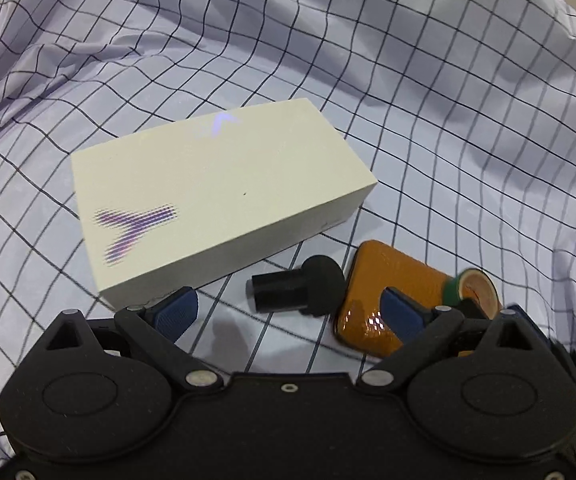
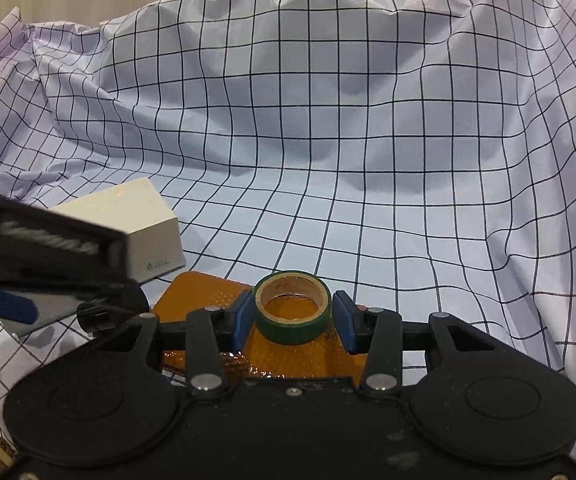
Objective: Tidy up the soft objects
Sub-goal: 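Grasp the black round-headed cylinder with the left gripper while the right gripper lifts the tape roll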
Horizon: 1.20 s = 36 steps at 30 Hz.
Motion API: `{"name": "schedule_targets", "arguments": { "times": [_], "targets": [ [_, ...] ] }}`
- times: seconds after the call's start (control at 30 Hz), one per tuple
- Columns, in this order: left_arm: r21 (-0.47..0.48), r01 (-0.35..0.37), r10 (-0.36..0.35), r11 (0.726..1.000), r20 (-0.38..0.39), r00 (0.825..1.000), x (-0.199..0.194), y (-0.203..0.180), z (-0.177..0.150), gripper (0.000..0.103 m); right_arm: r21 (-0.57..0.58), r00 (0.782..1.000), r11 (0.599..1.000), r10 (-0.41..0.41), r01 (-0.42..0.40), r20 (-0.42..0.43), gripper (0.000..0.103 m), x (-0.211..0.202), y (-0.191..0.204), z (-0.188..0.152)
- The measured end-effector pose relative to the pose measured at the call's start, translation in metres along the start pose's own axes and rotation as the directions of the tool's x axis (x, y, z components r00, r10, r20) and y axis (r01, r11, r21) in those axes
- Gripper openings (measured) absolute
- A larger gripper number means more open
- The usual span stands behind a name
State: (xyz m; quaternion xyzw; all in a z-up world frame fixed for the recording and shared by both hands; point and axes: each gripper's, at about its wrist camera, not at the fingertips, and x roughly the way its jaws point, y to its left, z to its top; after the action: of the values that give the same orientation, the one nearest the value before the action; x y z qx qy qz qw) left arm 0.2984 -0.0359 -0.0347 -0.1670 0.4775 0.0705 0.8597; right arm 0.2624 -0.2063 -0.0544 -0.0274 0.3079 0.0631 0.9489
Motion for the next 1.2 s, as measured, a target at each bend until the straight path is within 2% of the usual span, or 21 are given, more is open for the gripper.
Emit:
{"name": "schedule_targets", "arguments": {
  "times": [0.13, 0.23, 0.3, 0.37, 0.47, 0.57, 0.7, 0.83, 1.03, 1.13, 1.2],
  "targets": [
    [-0.033, -0.012, 0.011, 0.999, -0.02, 1.0, 0.012, -0.002, 0.001, 0.094, 0.005, 1.0, 1.0, 0.001, -0.001, 0.019, 0.051, -0.004, -0.002, -0.002],
    [-0.045, -0.028, 0.027, 0.999, -0.015, 1.0, 0.016, -0.002, 0.002, 0.094, -0.006, 0.999, 1.0, 0.007, -0.007, 0.041, 0.062, -0.007, -0.003, -0.003],
    [-0.061, -0.025, 0.023, 0.998, -0.025, 0.999, 0.02, 0.0, 0.004, 0.094, -0.019, 0.999, 1.0, 0.002, -0.001, 0.051, 0.074, -0.007, -0.001, -0.002],
    [-0.078, -0.021, 0.019, 0.997, -0.035, 0.999, 0.024, 0.002, 0.005, 0.094, -0.037, 0.998, 0.999, -0.003, 0.005, 0.065, 0.075, -0.007, 0.001, -0.002],
    [-0.086, -0.021, 0.017, 0.996, -0.045, 0.999, 0.028, 0.003, 0.005, 0.093, -0.063, 0.998, 0.998, -0.017, 0.022, 0.066, 0.086, -0.002, 0.005, -0.001],
    [-0.082, -0.018, 0.015, 0.996, -0.034, 0.999, 0.027, 0.002, 0.004, 0.089, -0.082, 0.997, 0.996, -0.027, 0.033, 0.076, 0.086, 0.004, 0.008, -0.001],
    [-0.071, 0.015, -0.016, 0.997, -0.009, 1.0, 0.023, 0.004, 0.005, 0.054, -0.081, 0.999, 0.997, 0.012, -0.008, 0.047, 0.085, 0.011, 0.008, 0.0],
    [-0.06, 0.032, -0.033, 0.998, -0.015, 0.999, 0.021, 0.005, 0.005, 0.054, -0.069, 0.999, 0.997, 0.026, -0.024, 0.024, 0.084, 0.017, 0.008, 0.0],
    [-0.018, 0.051, -0.052, 0.999, -0.015, 0.999, 0.011, 0.007, -0.003, 0.054, -0.031, 0.999, 0.998, 0.045, -0.045, -0.007, 0.076, 0.023, 0.004, 0.0],
    [0.001, 0.063, -0.063, 0.998, -0.02, 0.998, 0.005, 0.009, -0.008, 0.054, -0.008, 0.998, 0.998, 0.054, -0.055, -0.017, 0.067, 0.024, 0.002, 0.001],
    [0.018, 0.064, -0.064, 0.998, -0.015, 0.998, -0.001, 0.011, -0.01, 0.054, -0.01, 0.998, 0.999, 0.053, -0.053, -0.02, 0.056, 0.022, 0.003, 0.002]
  ]
}}
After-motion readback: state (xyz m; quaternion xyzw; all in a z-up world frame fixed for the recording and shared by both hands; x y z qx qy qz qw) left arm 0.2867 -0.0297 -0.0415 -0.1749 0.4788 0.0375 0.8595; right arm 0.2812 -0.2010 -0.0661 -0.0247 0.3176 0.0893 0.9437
